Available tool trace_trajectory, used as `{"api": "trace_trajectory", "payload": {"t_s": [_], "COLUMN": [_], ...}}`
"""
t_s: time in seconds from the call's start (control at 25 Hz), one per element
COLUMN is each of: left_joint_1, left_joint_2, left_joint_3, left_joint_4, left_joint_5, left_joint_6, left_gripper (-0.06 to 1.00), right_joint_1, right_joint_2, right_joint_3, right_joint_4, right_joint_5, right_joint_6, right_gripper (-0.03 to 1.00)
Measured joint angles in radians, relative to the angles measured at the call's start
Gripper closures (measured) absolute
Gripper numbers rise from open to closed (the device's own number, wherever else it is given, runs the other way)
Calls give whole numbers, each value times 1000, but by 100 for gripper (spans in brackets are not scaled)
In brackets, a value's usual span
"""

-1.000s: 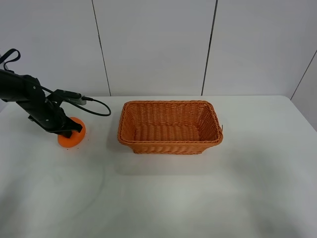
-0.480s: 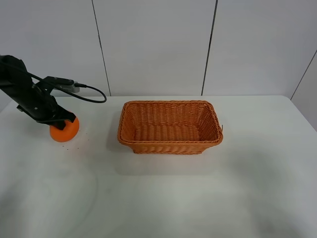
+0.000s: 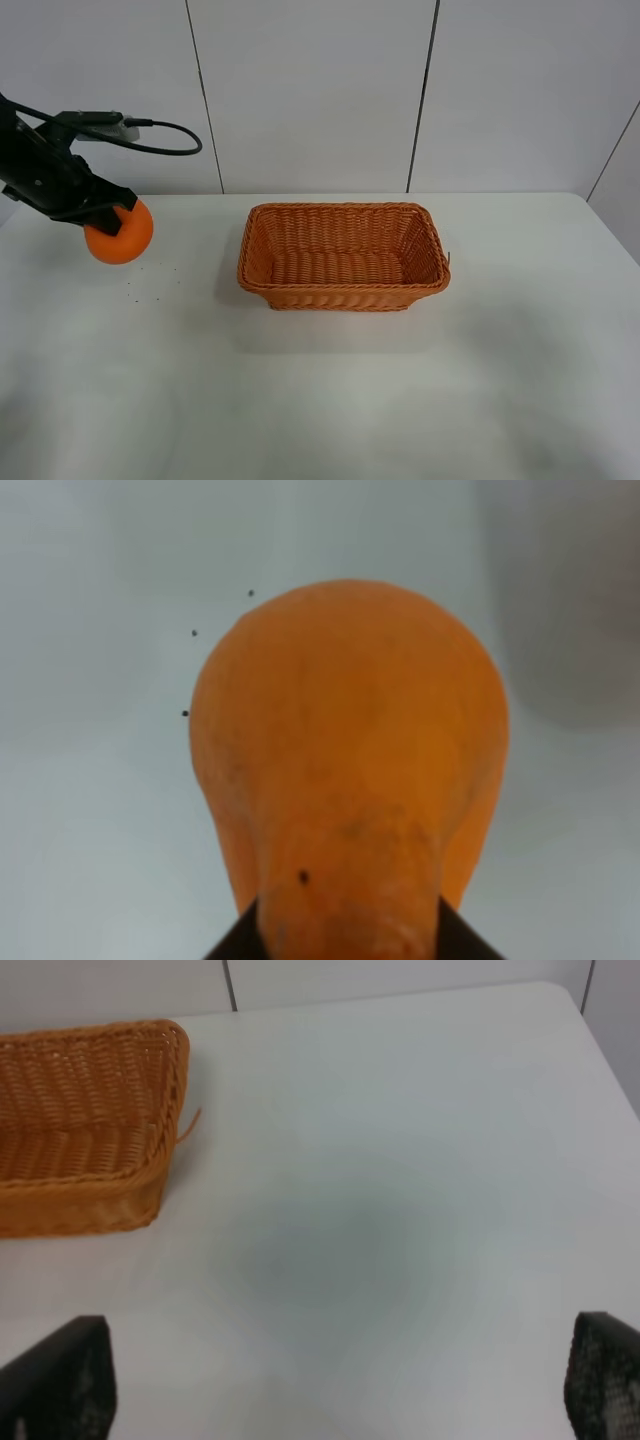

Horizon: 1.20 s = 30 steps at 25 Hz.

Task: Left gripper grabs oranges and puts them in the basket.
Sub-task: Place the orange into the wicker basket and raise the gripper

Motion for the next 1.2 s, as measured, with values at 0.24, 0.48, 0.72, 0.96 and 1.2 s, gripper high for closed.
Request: {"api": "trace_trajectory", "payload": {"t_s": [0.24,0.48,0.72,0.96,1.2], "left_joint_1": [-117,-300,-411,-477,-509], "left_joint_2": [-43,-42,-30,106,217], "left_joint_3": [-2,-36,-64,-184,-291], "left_joint_4": [-5,-14,-19,-50,-56], "left_joint_5": [49,7,-80,-58,-38], "left_joint_6": [0,-27,-83,-87,-87], "left_gripper": [76,76,76,76,76], "right_joint_1": [0,0,0,0,0], "right_joint_2": [0,0,0,0,0], "right_joint_3": [0,0,0,0,0], "right_joint_4": [0,0,0,0,0], "right_joint_5": [0,0,0,0,0], "right_joint_6": [0,0,0,0,0], "right_gripper": [27,27,27,27,27]}}
